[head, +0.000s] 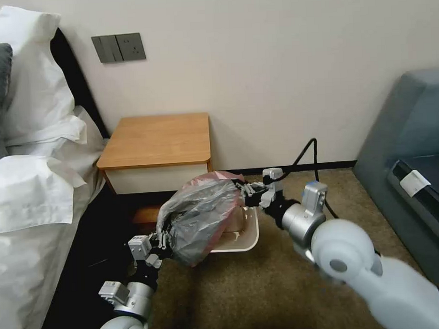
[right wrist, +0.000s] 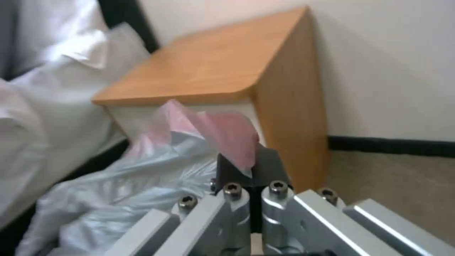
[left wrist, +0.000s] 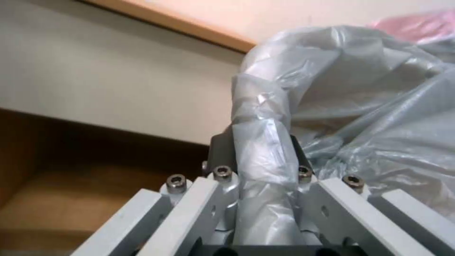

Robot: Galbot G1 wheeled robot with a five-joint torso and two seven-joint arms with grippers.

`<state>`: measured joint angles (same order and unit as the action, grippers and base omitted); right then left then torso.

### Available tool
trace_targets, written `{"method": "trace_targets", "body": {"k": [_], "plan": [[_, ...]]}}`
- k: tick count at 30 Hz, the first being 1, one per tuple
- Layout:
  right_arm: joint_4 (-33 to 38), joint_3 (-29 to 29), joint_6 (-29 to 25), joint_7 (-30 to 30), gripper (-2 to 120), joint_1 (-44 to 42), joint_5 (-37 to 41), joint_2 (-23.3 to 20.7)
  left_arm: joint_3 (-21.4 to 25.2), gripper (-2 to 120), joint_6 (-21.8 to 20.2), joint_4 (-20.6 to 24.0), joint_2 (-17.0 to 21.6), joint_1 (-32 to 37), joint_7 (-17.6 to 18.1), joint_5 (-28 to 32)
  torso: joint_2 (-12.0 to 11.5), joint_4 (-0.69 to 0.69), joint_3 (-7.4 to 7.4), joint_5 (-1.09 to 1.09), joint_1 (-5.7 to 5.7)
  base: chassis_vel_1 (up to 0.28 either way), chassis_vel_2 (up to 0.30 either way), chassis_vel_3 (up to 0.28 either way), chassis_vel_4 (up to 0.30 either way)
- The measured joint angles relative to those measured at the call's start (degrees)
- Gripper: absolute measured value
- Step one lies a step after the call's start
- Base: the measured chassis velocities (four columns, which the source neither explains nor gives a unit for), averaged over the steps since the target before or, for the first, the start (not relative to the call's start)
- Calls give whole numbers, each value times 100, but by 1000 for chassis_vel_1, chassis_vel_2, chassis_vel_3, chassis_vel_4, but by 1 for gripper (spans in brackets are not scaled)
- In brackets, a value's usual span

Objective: Pick up the garbage bag from the table and place it over the trash can.

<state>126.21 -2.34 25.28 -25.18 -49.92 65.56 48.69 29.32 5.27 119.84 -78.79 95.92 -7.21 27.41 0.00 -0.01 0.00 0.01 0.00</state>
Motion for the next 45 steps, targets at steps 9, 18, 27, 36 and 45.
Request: {"method": "trace_targets", "body": {"k": [9, 18, 27, 36, 45], "plan": [[-9, -91, 637, -730, 0, 772, 1422, -350, 118, 7, 134, -33, 2, -9, -172, 104, 0, 1, 0, -1, 0, 0, 0, 0, 0], [50, 125, 1299, -1174, 14, 918, 2188, -552, 154, 7, 200, -75, 19, -37, -221, 223, 0, 0, -1, 0, 0, 0, 0, 0, 0], [-105, 238, 1606, -2017, 51, 1070, 2965, -473, 209, 7, 322, -156, 40, -81, -503, 400, 0, 1, 0, -1, 0, 0, 0, 0, 0], [689, 1229, 1302, -2101, 81, 155, 3018, -576, 286, 7, 226, -222, 36, -142, -294, 579, 0, 1, 0, -2, 0, 0, 0, 0, 0], [1712, 1725, 658, -1570, 100, -1104, 2752, -737, 255, 7, 56, -175, 0, -202, -66, 551, 0, 0, -1, -1, 0, 0, 0, 0, 0]]}}
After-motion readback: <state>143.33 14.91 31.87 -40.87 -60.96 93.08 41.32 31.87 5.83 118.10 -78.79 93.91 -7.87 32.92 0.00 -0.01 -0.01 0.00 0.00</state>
